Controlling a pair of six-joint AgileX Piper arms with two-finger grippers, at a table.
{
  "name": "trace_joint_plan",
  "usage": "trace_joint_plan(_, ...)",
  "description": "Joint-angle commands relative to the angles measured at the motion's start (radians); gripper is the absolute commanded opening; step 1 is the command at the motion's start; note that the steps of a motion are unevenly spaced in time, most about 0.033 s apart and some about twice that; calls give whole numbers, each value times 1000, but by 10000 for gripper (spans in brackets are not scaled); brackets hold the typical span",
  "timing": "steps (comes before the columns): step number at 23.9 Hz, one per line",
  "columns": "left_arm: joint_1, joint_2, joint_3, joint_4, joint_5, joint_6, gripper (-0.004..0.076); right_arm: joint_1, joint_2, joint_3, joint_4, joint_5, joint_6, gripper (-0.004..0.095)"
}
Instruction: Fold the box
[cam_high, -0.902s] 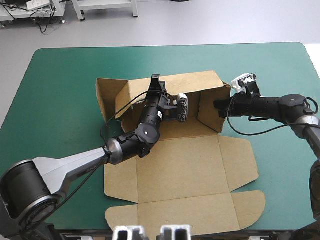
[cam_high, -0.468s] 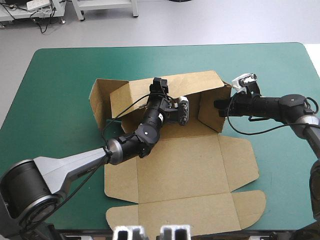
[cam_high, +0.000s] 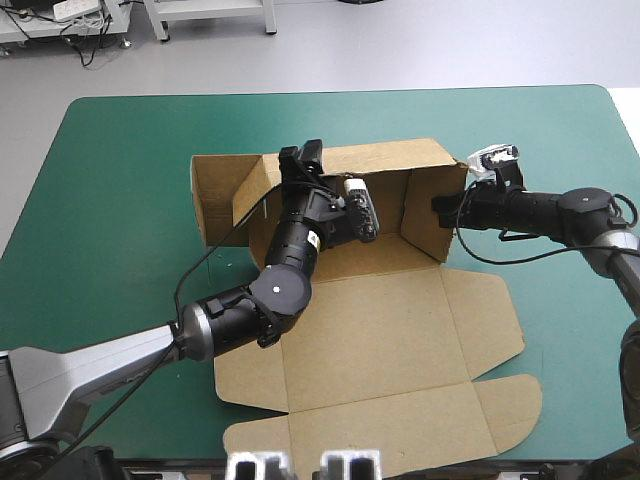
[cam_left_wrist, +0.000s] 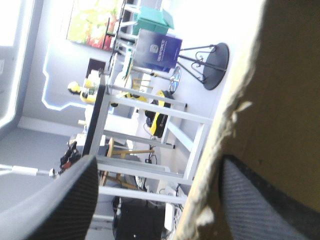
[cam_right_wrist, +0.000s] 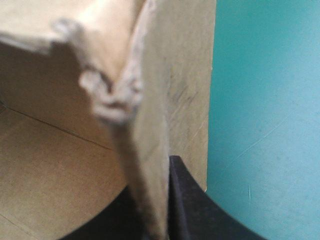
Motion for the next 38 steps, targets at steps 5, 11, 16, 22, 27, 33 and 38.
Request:
trace_joint_plan(5, 19, -55, -26, 64, 109, -140, 492, 60, -30, -20, 39, 7, 54, -1)
trace_joint_plan(11, 130, -55, -45, 64, 161, -181, 492, 67, -71, -22, 22, -10, 131, -1)
trace_joint_plan(16, 304, -81, -172, 35, 187, -358, 491, 67, -188, -61, -164, -49, 315, 0)
trace_joint_plan(22, 508, -175, -371, -227, 28, -396, 260, 67, -300, -188, -563, 73, 698, 0)
trace_joint_plan(27, 613, -261, -412, -317, -47, -393, -12, 67, -302, -237, -636, 315, 803, 0)
trace_joint_plan(33, 744, -263, -412, -690, -72, -165, -6, 67, -269, -237, -662, 330, 850, 0)
trace_joint_plan(38, 773, -259, -412, -1065, -44, 186, -6, 67, -153, -237, -664, 243, 760, 0)
